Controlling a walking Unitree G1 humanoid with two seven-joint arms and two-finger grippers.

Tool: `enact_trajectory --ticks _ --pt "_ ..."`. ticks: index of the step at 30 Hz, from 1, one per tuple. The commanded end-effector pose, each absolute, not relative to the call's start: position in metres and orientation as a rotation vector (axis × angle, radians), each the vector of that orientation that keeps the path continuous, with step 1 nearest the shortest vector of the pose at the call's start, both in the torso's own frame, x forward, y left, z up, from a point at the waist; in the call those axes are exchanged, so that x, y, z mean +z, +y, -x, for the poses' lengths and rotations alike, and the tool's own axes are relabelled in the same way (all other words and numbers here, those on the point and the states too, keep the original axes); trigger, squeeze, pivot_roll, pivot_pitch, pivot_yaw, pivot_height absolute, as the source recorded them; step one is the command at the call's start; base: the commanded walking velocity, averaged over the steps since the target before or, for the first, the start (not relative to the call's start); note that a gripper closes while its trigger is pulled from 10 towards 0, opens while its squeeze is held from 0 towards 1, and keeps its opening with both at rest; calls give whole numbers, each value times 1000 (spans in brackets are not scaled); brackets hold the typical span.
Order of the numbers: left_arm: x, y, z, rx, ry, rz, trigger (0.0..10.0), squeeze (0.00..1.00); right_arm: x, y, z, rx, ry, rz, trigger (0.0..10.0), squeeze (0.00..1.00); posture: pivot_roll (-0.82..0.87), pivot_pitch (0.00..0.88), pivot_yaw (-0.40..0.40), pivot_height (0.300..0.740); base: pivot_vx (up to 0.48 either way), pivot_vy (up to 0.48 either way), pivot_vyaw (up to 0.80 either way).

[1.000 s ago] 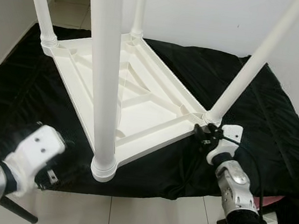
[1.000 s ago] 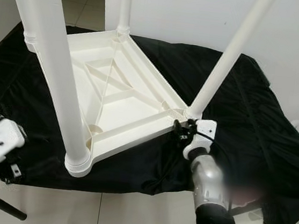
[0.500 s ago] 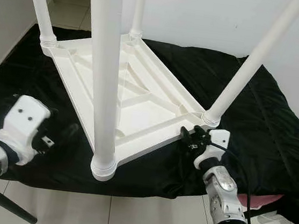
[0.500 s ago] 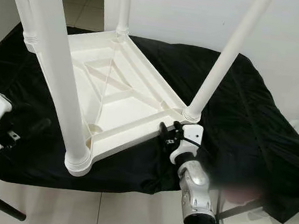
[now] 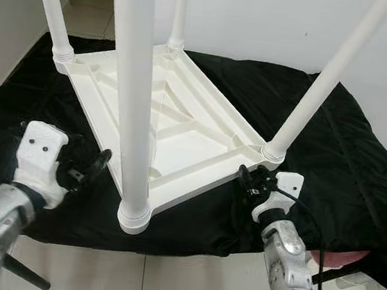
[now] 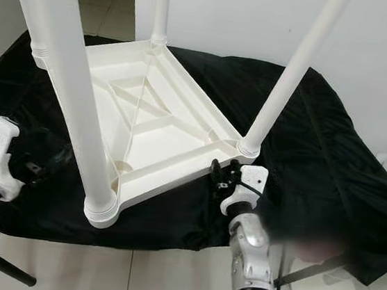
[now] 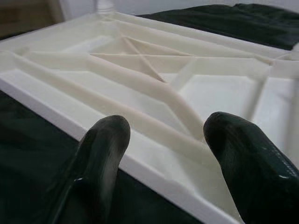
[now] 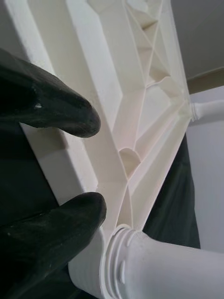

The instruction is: Building children table

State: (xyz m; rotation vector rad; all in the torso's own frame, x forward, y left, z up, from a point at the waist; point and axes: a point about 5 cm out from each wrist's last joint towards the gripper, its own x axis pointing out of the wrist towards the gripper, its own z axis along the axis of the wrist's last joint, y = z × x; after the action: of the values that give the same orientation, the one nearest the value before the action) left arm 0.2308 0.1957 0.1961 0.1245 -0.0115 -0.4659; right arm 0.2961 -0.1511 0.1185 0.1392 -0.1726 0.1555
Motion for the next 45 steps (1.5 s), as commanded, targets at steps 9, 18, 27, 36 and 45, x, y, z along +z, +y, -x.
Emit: enact_trajectory --ticks 9,18,27,36,45 --pt "181 187 -238 -238 -17 -29 10000 0 118 -148 -293 119 -168 -137 10000 0 68 73 -16 740 0 0 0" --pt "184 161 -251 -174 -97 111 10000 0 123 -156 -295 60 -177 -129 10000 0 52 69 -12 740 0 0 0" --pt "187 136 -275 -103 -140 177 10000 0 121 -159 -291 -120 -166 -102 10000 0 12 48 -4 740 0 0 0" --pt "194 127 -290 -97 -196 182 10000 0 115 -158 -297 -183 -115 -164 10000 0 10 44 -5 740 0 0 0" --pt "214 77 -307 -327 -288 181 10000 0 99 -161 -309 -284 9 -229 10000 0 -3 60 3 740 0 0 0"
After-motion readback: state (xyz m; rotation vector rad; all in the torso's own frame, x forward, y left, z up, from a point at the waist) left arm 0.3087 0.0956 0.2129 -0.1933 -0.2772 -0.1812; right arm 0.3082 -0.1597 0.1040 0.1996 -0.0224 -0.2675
